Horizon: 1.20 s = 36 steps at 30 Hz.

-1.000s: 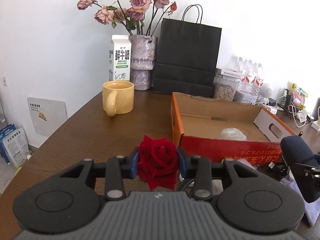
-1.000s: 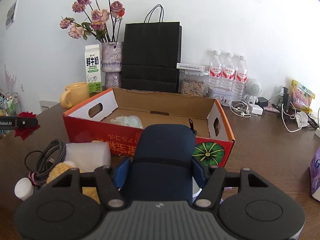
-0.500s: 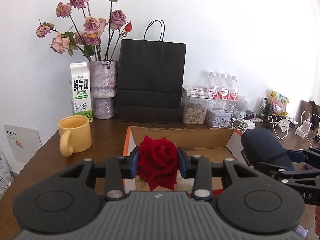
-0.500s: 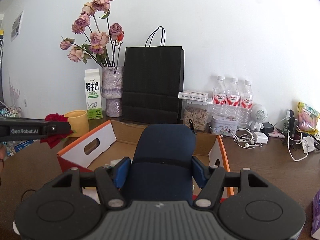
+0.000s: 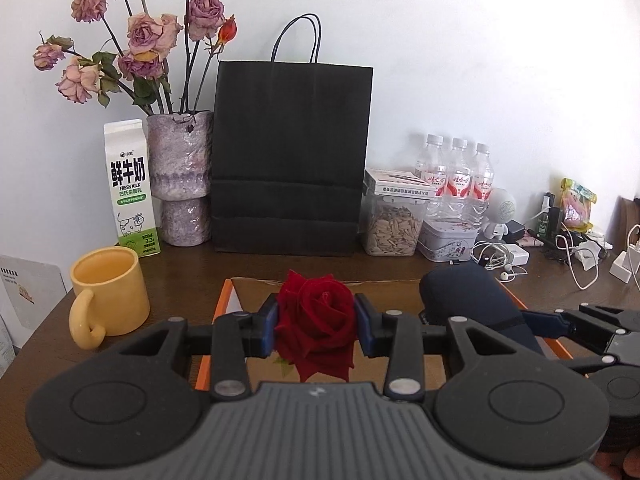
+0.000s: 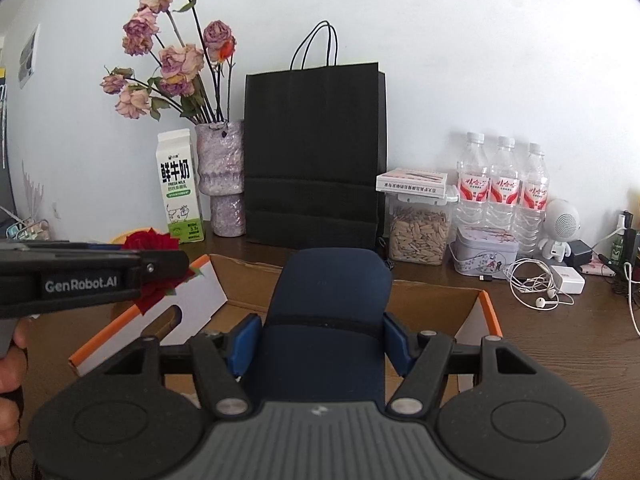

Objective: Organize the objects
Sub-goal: 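Lower the rose and navy pouch into the box and open both grippers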

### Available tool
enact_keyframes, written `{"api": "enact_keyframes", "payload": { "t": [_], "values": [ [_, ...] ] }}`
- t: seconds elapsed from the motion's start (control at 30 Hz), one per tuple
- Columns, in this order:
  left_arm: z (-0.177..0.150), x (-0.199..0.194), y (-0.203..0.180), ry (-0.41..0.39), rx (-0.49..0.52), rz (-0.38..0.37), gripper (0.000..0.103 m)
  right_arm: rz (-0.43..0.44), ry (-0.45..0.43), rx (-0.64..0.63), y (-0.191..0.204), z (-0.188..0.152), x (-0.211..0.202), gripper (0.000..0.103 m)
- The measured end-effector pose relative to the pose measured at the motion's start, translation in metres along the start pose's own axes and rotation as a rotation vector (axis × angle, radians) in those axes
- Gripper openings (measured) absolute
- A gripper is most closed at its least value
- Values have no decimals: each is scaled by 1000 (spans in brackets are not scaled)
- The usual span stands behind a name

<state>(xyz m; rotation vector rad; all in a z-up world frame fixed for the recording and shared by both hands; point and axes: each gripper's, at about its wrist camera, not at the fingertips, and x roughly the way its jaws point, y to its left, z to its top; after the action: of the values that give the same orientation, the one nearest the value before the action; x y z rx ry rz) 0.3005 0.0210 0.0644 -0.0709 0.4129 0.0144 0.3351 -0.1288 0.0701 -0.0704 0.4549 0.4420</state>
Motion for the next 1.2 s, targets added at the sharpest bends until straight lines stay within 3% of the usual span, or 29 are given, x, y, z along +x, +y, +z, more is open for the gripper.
{"api": "enact_keyframes", "payload": {
  "t": [0.47, 0.5, 0.57, 0.6, 0.63, 0.7, 1.2],
  "values": [
    [-20, 40, 6, 119, 10, 15, 41, 10, 101, 52, -18, -19, 42, 64],
    [-21, 40, 5, 119, 11, 18, 47, 12, 113, 50, -18, -20, 43, 65],
    [-21, 40, 3, 116, 16, 26, 75, 7, 118, 46, -17, -21, 43, 68],
    [-21, 39, 3, 108, 17, 33, 100, 2, 115, 43, -16, -21, 43, 81],
    [-21, 38, 3, 92, 15, 44, 103, -6, 114, 40, -16, -20, 43, 97],
    [-20, 37, 3, 89, 12, 52, 103, -20, 104, 34, -15, -20, 41, 103],
    [-18, 34, 0, 80, 10, 49, 103, -25, 99, 37, -15, -19, 39, 103]
  ]
}}
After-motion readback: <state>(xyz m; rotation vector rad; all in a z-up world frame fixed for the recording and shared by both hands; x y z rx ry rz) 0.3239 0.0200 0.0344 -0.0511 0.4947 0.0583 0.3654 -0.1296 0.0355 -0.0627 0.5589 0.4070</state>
